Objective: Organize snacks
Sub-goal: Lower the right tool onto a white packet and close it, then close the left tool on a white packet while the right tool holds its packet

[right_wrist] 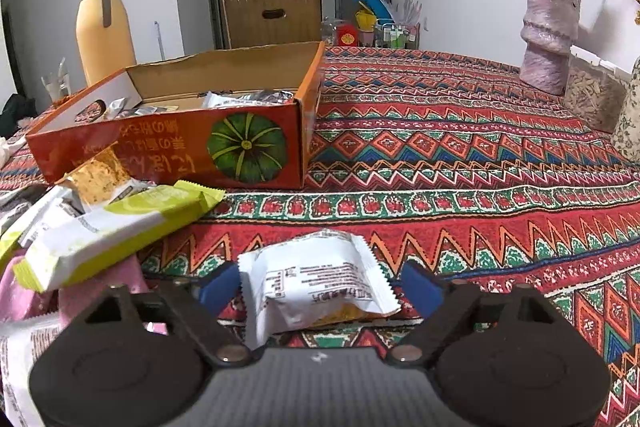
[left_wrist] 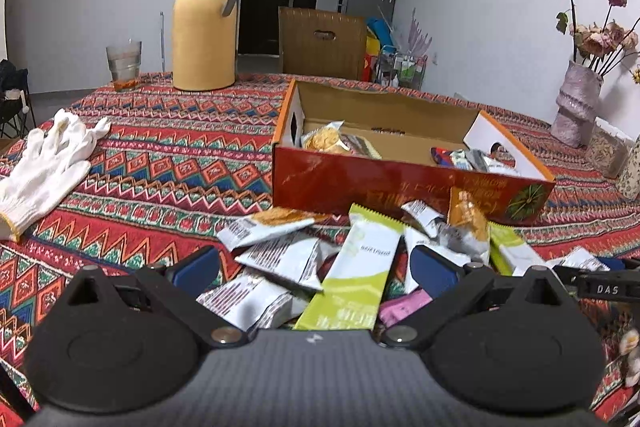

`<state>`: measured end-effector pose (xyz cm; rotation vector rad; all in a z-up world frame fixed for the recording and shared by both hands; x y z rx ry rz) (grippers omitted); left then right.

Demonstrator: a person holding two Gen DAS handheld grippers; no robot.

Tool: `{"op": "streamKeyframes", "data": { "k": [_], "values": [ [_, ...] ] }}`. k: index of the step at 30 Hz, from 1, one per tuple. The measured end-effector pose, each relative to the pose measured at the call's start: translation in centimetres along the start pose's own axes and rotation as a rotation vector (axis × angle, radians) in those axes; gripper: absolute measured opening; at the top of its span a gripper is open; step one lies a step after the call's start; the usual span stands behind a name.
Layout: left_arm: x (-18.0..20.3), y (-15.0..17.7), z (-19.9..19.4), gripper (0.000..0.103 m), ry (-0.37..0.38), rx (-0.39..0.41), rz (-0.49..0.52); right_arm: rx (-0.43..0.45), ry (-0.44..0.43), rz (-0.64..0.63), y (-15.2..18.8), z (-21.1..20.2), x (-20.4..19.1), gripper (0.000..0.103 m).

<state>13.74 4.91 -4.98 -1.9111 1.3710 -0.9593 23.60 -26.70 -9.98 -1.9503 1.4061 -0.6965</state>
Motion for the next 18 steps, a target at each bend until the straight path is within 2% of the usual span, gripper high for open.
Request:
{"op": "streamKeyframes", "data": {
  "k": [1,3,4,6,7,9,12,18],
  "values": [
    [-0.1,0.1,0.1,0.103,-0.004,-0.005,0.002,0.003,0.000,-0.003,0.0,-0.1,-0.1,0.072],
    [-0.3,0.5,0.3,0.103,-0.009,-0.014,0.006,0.007,-0.002,-0.008,0.1,-0.3,-0.1,0.068],
    [-0.4,0.6,0.4,0.103,-0.011,-0.019,0.006,0.011,-0.003,-0.007,0.1,-0.4,-0.1,0.062],
    [-0.7,0.8,0.6,0.103,-0.014,-0.029,0.005,0.019,-0.007,0.003,0.1,-0.7,-0.1,0.060],
    [-0.8,1.0,0.7,0.103,-0.015,-0.034,0.003,0.027,-0.011,0.008,0.1,-0.8,-0.1,0.055],
    [-0.9,1.2,0.8,0.103,-0.013,-0.045,0.002,0.037,-0.011,0.013,0.2,-1.1,-0.1,0.052],
    [-1.0,1.4,1.0,0.103,-0.015,-0.054,0.013,0.066,-0.007,0.025,0.1,-1.7,-0.3,0.048],
    [-2.1,1.5,1.2,0.103,-0.038,-0.062,0.026,0.127,0.003,0.043,-0.2,-3.1,-0.6,0.048]
  ]
}}
Point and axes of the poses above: each gripper's, at about its wrist camera, not at the fingertips, and z roughly the way its jaws point, x to its right, y to its underside, the point moved 8 cm from there along z, roughly the way its jaws point, and after that the axes turned 8 degrees about -z, right-handed, at the moved point
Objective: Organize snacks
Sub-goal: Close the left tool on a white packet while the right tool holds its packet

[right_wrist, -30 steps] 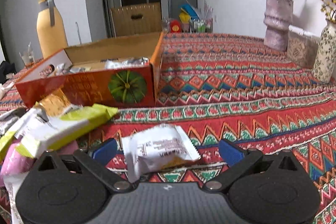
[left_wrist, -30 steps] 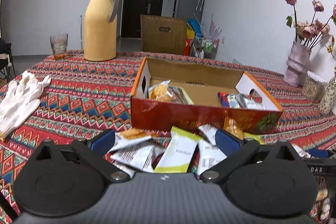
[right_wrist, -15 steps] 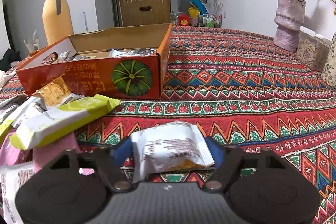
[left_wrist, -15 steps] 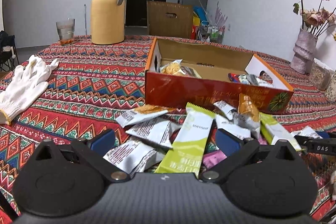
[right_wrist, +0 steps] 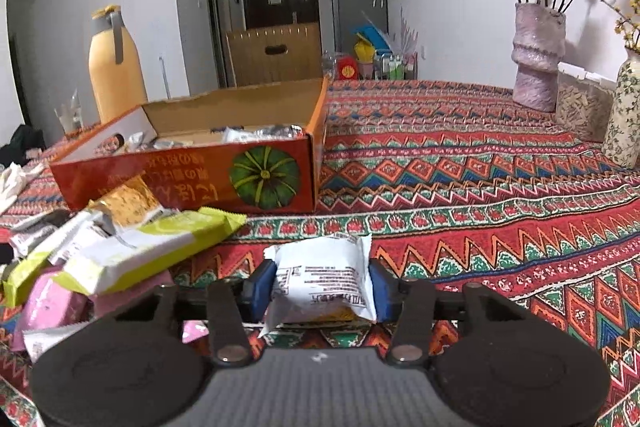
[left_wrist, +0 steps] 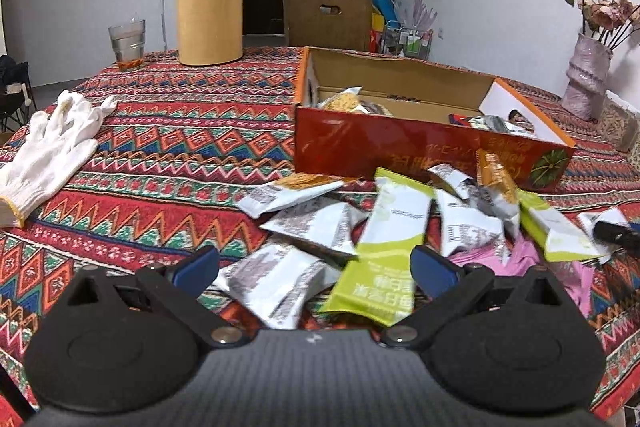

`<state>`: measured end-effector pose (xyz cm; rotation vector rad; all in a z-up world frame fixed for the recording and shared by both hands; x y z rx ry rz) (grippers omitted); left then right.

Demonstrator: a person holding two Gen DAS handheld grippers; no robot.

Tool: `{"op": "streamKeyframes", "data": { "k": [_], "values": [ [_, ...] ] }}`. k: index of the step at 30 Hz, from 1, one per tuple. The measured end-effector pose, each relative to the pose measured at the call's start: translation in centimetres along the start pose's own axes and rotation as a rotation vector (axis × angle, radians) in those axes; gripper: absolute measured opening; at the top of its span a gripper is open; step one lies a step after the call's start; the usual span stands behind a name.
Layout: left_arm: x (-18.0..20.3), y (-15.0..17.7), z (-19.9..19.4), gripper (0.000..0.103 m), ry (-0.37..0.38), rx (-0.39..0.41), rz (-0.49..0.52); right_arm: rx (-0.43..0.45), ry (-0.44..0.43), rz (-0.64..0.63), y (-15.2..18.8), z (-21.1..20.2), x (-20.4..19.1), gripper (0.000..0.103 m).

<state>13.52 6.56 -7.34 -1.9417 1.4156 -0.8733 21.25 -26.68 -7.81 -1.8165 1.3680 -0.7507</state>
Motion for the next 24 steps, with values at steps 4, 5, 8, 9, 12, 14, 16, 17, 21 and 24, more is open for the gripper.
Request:
{"op": "streamKeyframes", "data": {
  "k": [4,5,8,9,12,14,16,17,21,24],
  "values": [
    [-1.3,-0.1,0.4,0.103,-0.024,-0.013,0.009,0.024,0.002,0.002,-0.1,-0.8,-0.4,0.048],
    [-1.7,0.0,0.7,0.103,-0.034,-0.022,0.017,0.026,0.003,0.004,-0.1,-0.9,-0.5,0.048],
    [-2.7,0.2,1.3,0.103,-0.048,-0.043,0.038,0.026,0.011,0.024,0.0,-1.0,-0.4,0.048],
    [-3.0,0.2,1.5,0.103,-0.057,-0.046,0.045,0.024,0.016,0.030,0.1,-1.0,-0.3,0.048],
    [-3.8,0.0,2.0,0.103,-0.061,-0.057,0.049,0.016,0.028,0.041,0.4,-1.0,-0.2,0.048],
    [-4.0,0.1,2.7,0.103,-0.052,-0.077,0.053,0.011,0.039,0.045,0.5,-0.9,-0.2,0.049],
    [-3.8,0.4,3.3,0.103,-0.045,-0.099,0.072,0.006,0.048,0.048,0.6,-0.9,-0.2,0.049],
    [-3.6,0.5,3.6,0.103,-0.041,-0.107,0.082,0.005,0.052,0.048,0.6,-0.9,-0.3,0.049],
    [-3.2,0.5,4.0,0.103,-0.020,-0.114,0.094,0.001,0.063,0.047,0.5,-0.9,-0.6,0.049],
    [-3.2,0.5,4.3,0.103,-0.017,-0.117,0.087,-0.002,0.066,0.047,0.5,-0.8,-0.8,0.049]
  ]
}}
Point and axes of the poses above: each gripper's, at about its wrist camera, not at the fingertips, and z roughly the way its jaws point, x to its right, y to its underside, the point moved 8 cm from there along z, roughly the way its jaws point, and after that the axes turned 8 degrees about -z, right-handed, at the moved point
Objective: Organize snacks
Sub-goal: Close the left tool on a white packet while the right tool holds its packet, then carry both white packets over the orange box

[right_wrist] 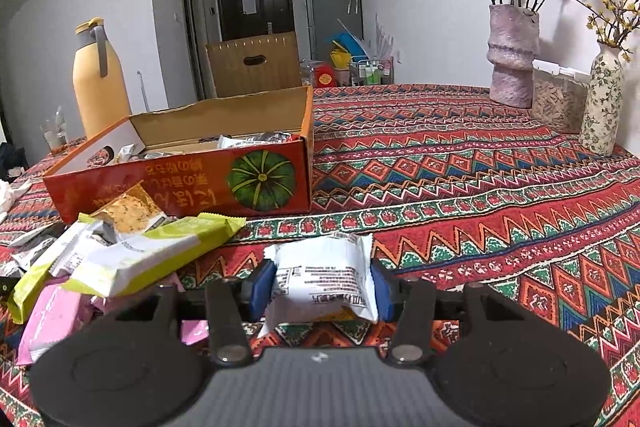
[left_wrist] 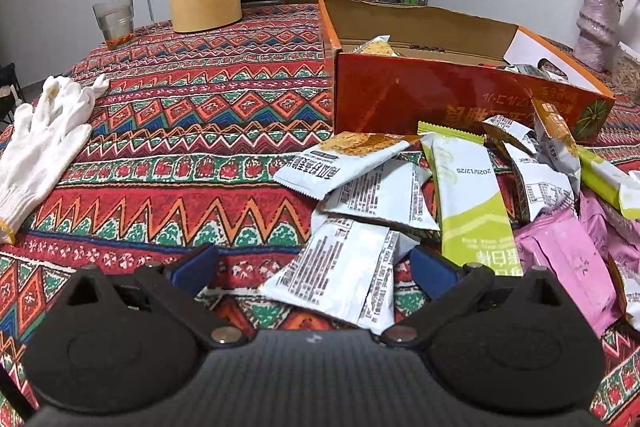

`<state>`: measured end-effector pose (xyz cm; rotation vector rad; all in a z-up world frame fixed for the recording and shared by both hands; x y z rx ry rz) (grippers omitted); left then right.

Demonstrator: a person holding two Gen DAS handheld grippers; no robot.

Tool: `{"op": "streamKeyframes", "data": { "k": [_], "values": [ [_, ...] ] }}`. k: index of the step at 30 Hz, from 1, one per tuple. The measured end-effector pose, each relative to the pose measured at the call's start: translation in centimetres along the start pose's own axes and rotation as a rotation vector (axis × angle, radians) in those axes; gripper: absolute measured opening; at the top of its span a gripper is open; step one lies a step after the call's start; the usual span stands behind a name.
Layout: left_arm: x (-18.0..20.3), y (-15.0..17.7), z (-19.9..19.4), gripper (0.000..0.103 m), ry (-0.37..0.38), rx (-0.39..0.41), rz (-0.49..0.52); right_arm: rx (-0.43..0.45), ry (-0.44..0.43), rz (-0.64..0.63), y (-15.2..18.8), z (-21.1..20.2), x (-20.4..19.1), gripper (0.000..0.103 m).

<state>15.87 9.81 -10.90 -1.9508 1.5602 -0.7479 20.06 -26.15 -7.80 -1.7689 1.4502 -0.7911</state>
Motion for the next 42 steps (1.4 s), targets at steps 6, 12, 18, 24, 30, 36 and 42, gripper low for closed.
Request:
{"op": "streamKeyframes", "data": {
  "k": [6,12,18,24,30,36,42],
  "values": [
    [-0.1,-0.1,0.0,0.103,0.005,-0.008,0.003,-0.005,-0.002,-0.003,0.1,0.1,-0.5,0.050],
    [-0.2,-0.3,-0.1,0.093,0.008,0.002,-0.018,-0.004,-0.004,0.002,0.2,0.0,-0.5,0.050],
    [0.7,-0.6,-1.0,0.048,0.055,0.026,-0.009,0.001,-0.008,0.007,0.1,-0.1,-0.4,0.050],
    [1.3,-0.3,-1.9,0.044,0.054,0.061,0.002,0.004,-0.015,0.012,0.2,-0.2,-0.4,0.048],
    [1.3,-0.2,-2.5,0.043,0.055,0.078,-0.004,0.006,-0.022,0.011,0.2,-0.3,-0.4,0.048],
    [1.4,-0.2,-3.4,0.042,0.053,0.105,0.001,0.003,-0.030,0.007,0.4,-0.3,-0.5,0.047],
    [1.4,-0.3,-4.4,0.042,0.049,0.131,-0.005,0.017,-0.047,0.002,0.4,-0.9,-0.6,0.042]
  ]
}}
Point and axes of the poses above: each gripper's, at about its wrist camera, not at the fingertips, and z roughly the way its jaws point, x to its right, y to its underside, the point moved 8 cm from there along z, roughly the way its jaws point, and after that the axes turned 8 degrees about -z, right-handed, at the moved point
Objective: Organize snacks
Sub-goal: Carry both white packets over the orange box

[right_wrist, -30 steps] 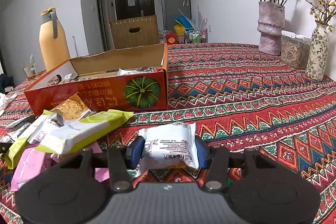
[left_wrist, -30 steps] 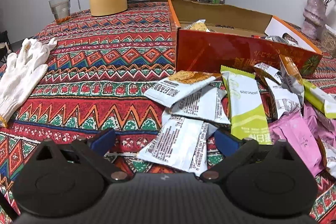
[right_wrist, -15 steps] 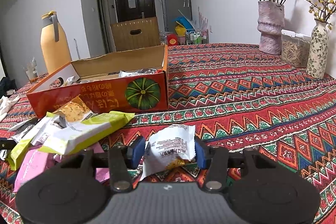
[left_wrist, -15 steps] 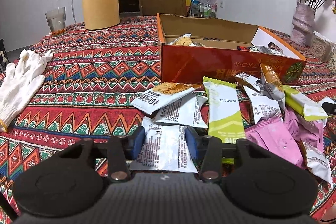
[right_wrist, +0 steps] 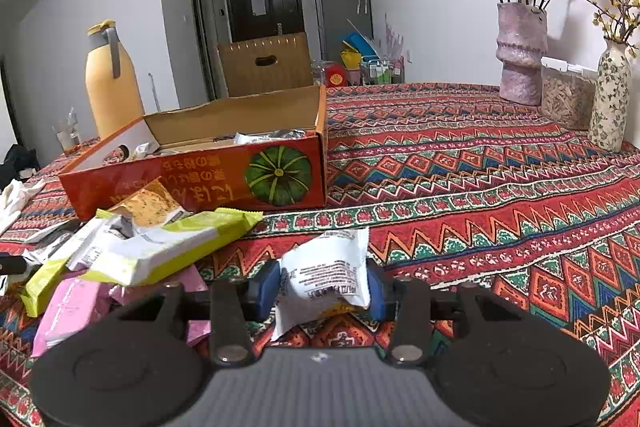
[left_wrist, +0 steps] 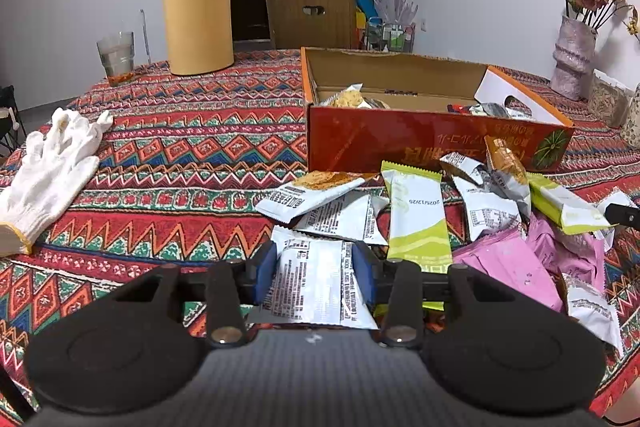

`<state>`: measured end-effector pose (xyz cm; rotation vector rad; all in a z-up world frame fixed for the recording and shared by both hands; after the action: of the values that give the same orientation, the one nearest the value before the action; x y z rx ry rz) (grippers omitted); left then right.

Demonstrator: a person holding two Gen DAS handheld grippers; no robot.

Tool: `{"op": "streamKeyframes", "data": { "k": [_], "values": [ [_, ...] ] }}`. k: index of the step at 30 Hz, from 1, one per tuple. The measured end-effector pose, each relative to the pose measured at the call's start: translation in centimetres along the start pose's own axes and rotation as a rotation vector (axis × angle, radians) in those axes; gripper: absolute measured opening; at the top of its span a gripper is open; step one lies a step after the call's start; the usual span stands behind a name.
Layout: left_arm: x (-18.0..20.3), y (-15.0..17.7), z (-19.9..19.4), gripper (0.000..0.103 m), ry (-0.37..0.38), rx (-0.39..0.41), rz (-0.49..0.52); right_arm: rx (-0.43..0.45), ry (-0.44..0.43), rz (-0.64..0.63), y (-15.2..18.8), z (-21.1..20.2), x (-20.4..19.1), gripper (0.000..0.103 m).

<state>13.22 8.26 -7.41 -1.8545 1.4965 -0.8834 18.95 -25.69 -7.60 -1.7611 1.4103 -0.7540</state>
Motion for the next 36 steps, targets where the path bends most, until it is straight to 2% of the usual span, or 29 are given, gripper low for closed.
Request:
{"op": "streamKeyframes", "data": {
  "k": [18,27,36],
  "values": [
    [2.9,-3.0,-2.9,0.042,0.060,0.119,-0.049,0.106,-0.033,0.012,-2.3,-2.4,-0.9,0.042],
    [6.1,-6.2,-2.8,0.042,0.112,0.176,-0.058,0.182,-0.069,-0.001,-6.0,-1.9,-2.4,0.042],
    [8.8,-10.0,-1.1,0.042,0.136,0.224,-0.055,0.226,-0.104,-0.007,-10.4,0.8,-3.4,0.042]
  ]
}}
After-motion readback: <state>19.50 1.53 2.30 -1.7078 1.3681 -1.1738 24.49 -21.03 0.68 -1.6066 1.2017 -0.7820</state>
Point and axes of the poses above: each gripper's, at about its wrist camera, not at the fingertips, and z roughly the way its jaws point, x to its right, y to its underside, the point moved 8 cm from there along z, roughly the way its jaws point, and after that the axes turned 8 degrees about -z, right-handed, at the moved point
